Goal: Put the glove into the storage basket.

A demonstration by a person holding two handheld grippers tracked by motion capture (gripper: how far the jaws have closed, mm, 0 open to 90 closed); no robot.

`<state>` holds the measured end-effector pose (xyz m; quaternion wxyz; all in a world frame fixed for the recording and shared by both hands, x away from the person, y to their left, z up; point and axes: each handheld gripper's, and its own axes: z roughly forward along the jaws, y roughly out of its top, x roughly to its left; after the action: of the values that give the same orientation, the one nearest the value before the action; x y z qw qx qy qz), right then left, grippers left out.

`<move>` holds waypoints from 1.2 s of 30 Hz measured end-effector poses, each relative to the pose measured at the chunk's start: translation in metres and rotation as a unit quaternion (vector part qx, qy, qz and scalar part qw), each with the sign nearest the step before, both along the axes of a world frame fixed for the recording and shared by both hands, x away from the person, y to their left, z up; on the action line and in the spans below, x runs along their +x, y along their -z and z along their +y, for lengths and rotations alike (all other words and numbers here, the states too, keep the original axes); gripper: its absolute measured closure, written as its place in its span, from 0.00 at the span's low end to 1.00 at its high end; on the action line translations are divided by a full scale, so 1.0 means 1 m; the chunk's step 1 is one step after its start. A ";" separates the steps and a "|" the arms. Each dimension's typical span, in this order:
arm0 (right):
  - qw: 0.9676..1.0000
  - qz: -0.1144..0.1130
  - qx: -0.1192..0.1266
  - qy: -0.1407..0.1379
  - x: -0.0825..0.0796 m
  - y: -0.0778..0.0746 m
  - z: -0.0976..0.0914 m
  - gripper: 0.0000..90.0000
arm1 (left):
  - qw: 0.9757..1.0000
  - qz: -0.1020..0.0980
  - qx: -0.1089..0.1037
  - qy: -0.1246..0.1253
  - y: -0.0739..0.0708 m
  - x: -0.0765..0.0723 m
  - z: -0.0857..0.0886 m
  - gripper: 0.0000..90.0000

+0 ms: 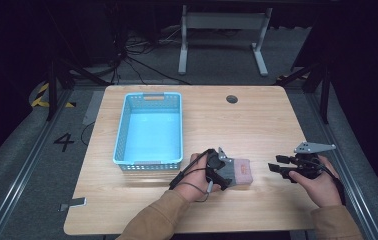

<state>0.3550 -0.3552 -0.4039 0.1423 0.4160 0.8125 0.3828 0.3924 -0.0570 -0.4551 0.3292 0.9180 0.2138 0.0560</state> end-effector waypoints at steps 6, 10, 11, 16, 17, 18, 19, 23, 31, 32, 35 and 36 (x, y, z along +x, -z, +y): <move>1.000 -0.002 -0.001 0.002 -0.001 0.000 0.001 0.55 | 1.000 0.002 0.009 -0.003 -0.003 -0.003 -0.001 0.27; 1.000 0.001 -0.001 0.002 -0.001 0.000 0.001 0.55 | 1.000 0.003 0.017 -0.007 -0.006 -0.008 -0.003 0.34; 1.000 0.001 -0.001 0.000 0.000 0.001 0.001 0.55 | 1.000 0.004 0.016 -0.005 -0.006 -0.009 -0.004 0.38; 1.000 0.000 -0.001 0.003 -0.001 0.001 0.001 0.55 | 1.000 0.008 0.017 -0.008 -0.008 -0.014 -0.006 0.55; 1.000 0.000 -0.002 0.001 0.000 0.001 0.001 0.55 | 1.000 0.009 0.018 -0.010 -0.009 -0.014 -0.006 0.56; 1.000 0.001 -0.002 0.001 0.000 0.001 0.001 0.55 | 1.000 0.008 0.020 -0.011 -0.009 -0.015 -0.007 0.58; 1.000 -0.001 -0.004 0.000 0.000 0.001 0.001 0.55 | 1.000 0.011 0.022 -0.012 -0.010 -0.016 -0.007 0.61; 1.000 -0.002 -0.006 0.001 0.000 0.001 0.001 0.55 | 1.000 0.006 0.024 -0.011 -0.010 -0.018 -0.008 0.65; 1.000 -0.008 -0.013 0.007 0.000 0.001 0.000 0.58 | 1.000 0.006 0.019 -0.008 -0.011 -0.018 -0.007 0.70; 1.000 -0.009 -0.013 0.007 0.000 0.001 0.000 0.58 | 1.000 0.007 0.018 -0.008 -0.011 -0.018 -0.007 0.70; 1.000 -0.008 -0.012 0.007 0.001 0.002 -0.001 0.58 | 1.000 0.014 0.013 -0.009 -0.013 -0.017 -0.006 0.71; 1.000 -0.008 -0.012 0.007 0.001 0.002 -0.001 0.58 | 1.000 0.014 0.013 -0.009 -0.013 -0.017 -0.006 0.71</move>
<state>0.3557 -0.3560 -0.4055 0.1564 0.4174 0.8129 0.3749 0.3755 -0.0628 -0.4425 0.3134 0.9212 0.2255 0.0490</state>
